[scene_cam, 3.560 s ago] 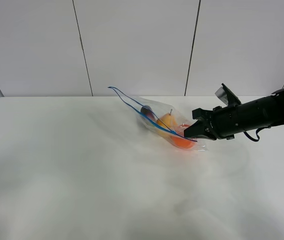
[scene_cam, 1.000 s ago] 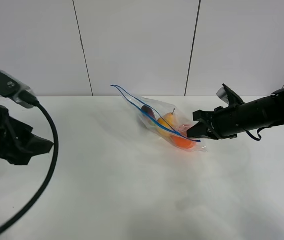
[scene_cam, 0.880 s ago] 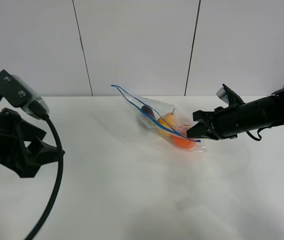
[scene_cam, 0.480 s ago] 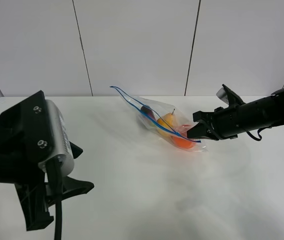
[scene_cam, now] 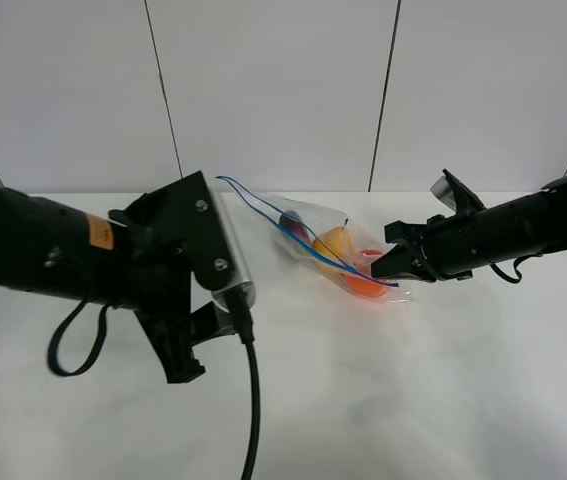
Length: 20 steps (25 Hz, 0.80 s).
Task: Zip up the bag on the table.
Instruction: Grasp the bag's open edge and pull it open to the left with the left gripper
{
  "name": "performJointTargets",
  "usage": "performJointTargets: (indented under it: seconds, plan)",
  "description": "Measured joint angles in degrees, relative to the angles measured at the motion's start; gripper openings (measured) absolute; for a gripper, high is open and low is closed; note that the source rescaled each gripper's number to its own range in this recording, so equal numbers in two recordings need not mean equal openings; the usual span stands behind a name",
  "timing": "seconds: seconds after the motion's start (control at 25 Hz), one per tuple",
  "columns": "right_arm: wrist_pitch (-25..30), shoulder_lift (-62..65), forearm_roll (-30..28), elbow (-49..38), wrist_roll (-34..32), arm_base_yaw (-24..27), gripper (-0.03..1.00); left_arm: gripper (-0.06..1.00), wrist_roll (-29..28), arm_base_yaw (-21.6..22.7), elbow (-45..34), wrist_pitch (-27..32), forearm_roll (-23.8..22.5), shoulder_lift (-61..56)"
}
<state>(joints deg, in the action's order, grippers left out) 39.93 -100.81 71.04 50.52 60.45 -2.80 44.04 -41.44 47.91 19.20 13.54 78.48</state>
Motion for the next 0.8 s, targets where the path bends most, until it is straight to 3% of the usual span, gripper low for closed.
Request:
performJointTargets:
  seconds: [0.36, 0.8]
  plan:
    - [3.3, 0.0, 1.3, 0.0, -0.7, 0.0, 0.0, 1.0, 4.7, -2.0, 10.7, -0.3, -0.2, 13.9]
    - [9.6, 0.0, 4.7, 0.0, 1.8, 0.0, 0.0, 1.0, 9.0, -3.0, 13.0, -0.3, -0.4, 16.1]
